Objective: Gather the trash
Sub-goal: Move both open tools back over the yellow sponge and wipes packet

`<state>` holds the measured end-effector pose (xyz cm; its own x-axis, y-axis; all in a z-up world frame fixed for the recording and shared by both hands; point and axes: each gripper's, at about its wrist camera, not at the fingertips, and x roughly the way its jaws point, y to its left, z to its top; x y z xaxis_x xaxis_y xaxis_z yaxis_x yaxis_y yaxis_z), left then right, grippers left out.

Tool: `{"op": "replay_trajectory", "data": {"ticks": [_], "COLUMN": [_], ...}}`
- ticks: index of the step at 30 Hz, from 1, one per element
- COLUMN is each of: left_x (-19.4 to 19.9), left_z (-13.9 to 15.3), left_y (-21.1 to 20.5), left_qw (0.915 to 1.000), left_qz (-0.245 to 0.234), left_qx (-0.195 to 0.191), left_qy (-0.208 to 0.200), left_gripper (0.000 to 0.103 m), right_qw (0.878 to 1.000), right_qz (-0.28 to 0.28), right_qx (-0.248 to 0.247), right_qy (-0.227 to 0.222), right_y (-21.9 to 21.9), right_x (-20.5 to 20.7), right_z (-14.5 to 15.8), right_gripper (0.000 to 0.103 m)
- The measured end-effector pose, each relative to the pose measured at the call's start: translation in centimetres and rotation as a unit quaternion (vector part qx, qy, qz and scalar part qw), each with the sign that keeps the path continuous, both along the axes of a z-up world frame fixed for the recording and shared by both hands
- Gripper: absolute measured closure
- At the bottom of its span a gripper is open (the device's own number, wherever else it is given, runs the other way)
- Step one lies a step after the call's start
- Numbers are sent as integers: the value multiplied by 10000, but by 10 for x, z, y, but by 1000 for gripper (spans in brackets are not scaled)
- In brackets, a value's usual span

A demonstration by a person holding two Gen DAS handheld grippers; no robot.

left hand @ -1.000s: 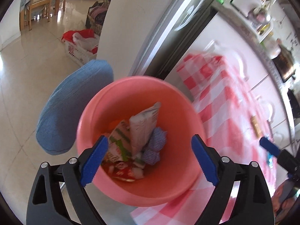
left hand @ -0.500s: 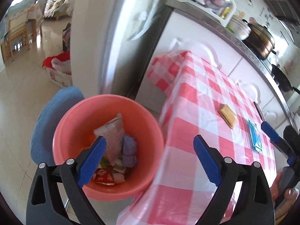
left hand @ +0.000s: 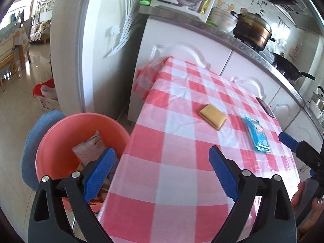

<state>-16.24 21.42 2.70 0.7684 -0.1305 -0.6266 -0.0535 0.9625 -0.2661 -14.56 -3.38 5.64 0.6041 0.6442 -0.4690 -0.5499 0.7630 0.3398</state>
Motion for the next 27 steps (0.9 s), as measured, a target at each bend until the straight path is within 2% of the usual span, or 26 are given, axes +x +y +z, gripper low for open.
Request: {"op": "replay_trajectory", "data": {"ticks": [3,7,12,19,24,27], "left_x": [-3,-7,-5,10,31,48], "left_z": [6,20,32,39,31,20], "left_y": [-10,-35,-62,-92,-103,-108], "left_qw": [9998,9973,9932,9878,9857,9843], "left_qz": [-41,-368,-689,-1218,-1490,-1551], "left_qx": [48,288,438,462,548,764], "left_qy": [-209,-562,-835,-856,-567,-368], "left_gripper": [10,10,10,10,10,10], "right_qw": [9995,9977,9959,9870,9848,9838], "right_qz": [-298,-681,-871,-1522,-1683,-1766], "right_qx": [-59,-69,206,456,262,106], "right_qy": [-21,-6,148,253,345,283], "right_y": [-19,-46,-72,-109,-116,-115], "right_x": [-5,-8,-12,-10,0,4], "right_z": [-1,-4,-9,-14,-18,-17], "right_gripper": [4,4,4,4,4,4]}}
